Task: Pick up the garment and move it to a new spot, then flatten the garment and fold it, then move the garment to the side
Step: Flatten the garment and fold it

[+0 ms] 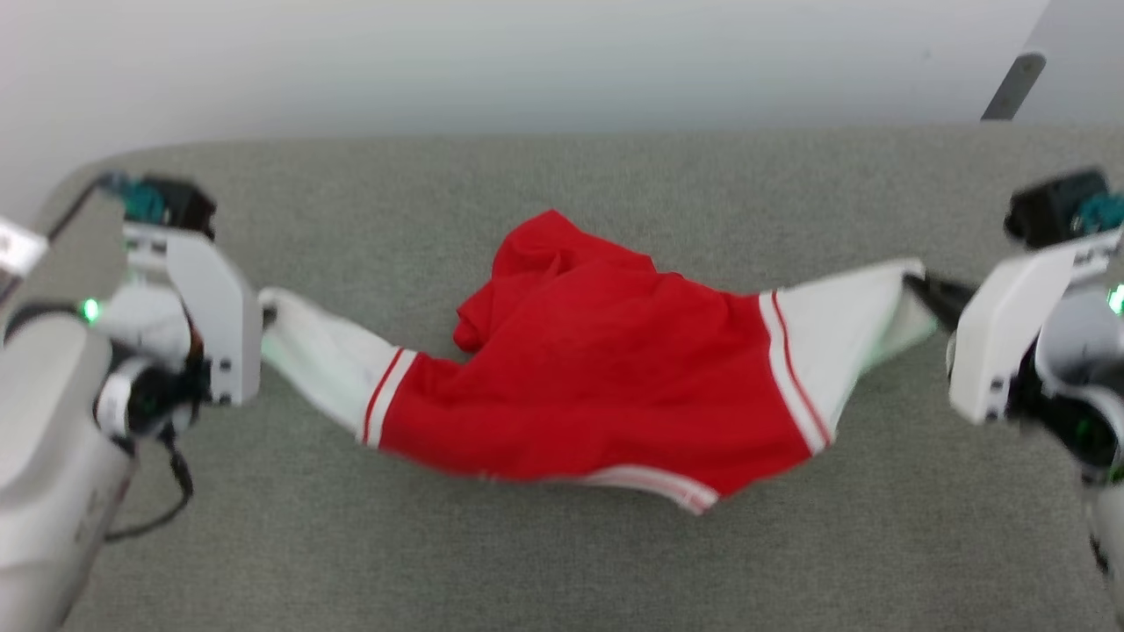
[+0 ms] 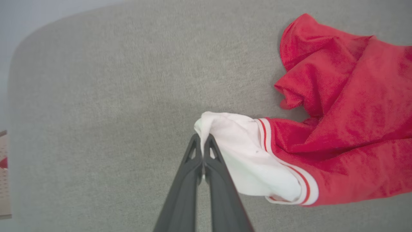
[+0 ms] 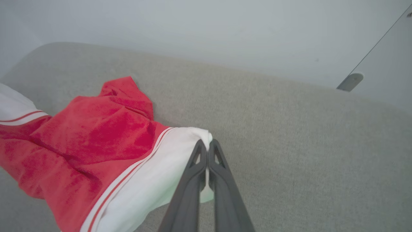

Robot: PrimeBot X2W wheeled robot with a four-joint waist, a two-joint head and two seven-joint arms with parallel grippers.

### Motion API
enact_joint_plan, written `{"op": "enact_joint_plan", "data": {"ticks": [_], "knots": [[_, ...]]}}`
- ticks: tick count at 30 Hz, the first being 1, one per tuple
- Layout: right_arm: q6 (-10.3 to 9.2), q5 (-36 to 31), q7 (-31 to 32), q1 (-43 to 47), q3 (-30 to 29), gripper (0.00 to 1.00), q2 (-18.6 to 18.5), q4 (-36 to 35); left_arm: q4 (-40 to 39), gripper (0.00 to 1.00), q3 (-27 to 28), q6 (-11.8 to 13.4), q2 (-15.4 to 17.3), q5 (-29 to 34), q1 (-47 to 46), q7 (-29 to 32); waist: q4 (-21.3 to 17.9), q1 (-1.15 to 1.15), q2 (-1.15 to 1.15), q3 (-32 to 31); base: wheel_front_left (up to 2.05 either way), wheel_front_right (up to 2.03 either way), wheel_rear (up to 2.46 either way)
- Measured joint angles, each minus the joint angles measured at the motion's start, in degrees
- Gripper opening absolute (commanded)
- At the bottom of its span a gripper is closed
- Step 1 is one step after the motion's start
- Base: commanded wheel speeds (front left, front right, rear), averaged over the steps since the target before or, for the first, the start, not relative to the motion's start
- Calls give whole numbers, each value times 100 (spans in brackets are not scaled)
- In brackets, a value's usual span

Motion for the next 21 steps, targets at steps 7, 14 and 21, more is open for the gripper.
{"op": "enact_joint_plan", "data": {"ticks": [7,14,21], "knots": [[0,134,-617,-1233,198,0,-51,442,-322,0,-77,-108,-66,287,-989,141,41,0,0,-421,0,0,0],[0,361,-1483,-2378,541,0,-52,1236,-49,0,-75,-243,-209,578,-2056,-29,70,0,0,-786,0,0,0],[-1,544,-2149,-3448,826,0,-75,2095,333,0,-80,-357,-387,786,-2901,-323,54,0,0,-1003,0,0,0]]}}
